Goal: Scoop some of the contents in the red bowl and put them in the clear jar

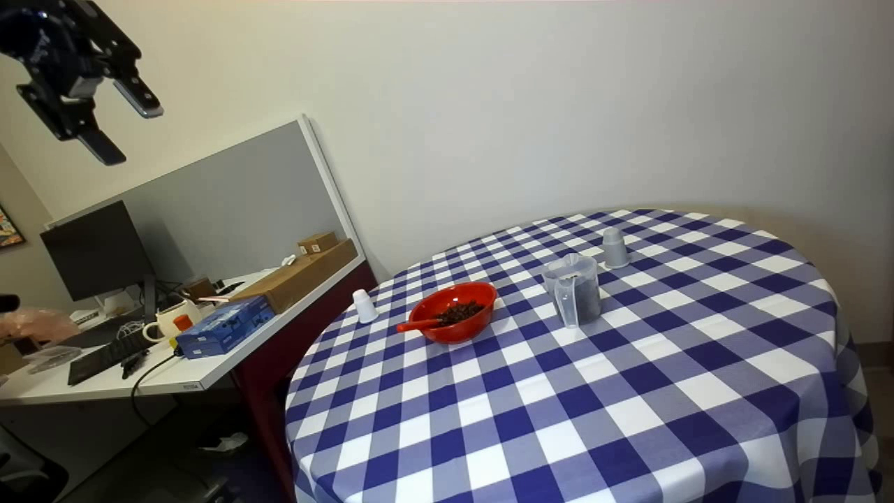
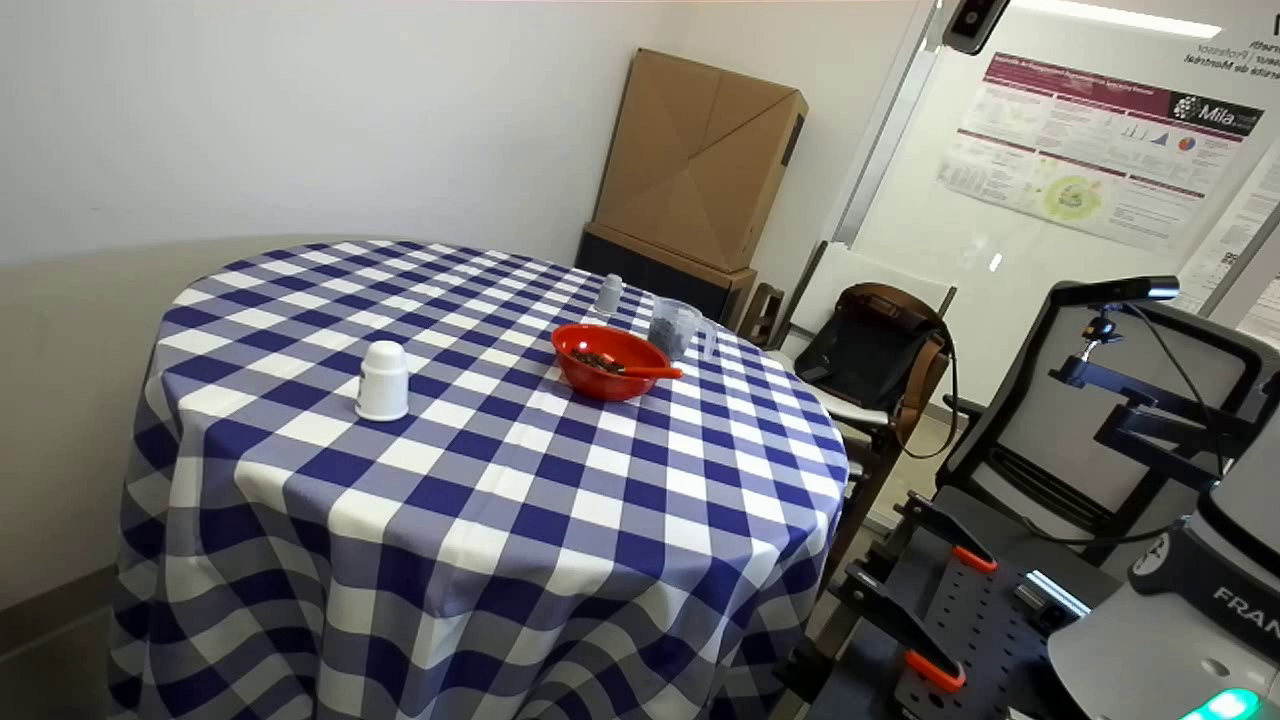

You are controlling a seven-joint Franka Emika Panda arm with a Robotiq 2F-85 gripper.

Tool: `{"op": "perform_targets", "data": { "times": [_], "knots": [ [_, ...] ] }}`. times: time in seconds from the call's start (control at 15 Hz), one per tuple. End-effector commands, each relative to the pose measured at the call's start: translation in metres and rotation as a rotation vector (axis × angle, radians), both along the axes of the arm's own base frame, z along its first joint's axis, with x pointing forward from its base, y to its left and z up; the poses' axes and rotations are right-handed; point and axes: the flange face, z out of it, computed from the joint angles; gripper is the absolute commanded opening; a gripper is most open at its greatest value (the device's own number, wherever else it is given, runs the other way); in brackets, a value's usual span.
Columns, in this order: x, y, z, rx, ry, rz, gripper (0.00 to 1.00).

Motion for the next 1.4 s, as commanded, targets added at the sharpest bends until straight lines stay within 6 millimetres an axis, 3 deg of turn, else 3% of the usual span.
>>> {"op": "perform_targets", "data": {
  "times": [0.0,0.8,1.0,1.33],
  "knots": [
    [0.000,0.000,0.001,0.000,0.001,0.000,1.00],
    [0.000,0.000,0.001,0.000,0.001,0.000,1.00],
    [0.018,-0.012,-0.006,0.005,-0.032,-0.030,1.00],
    [0.073,-0.054,-0.033,0.005,-0.033,-0.096,1.00]
  ]
}}
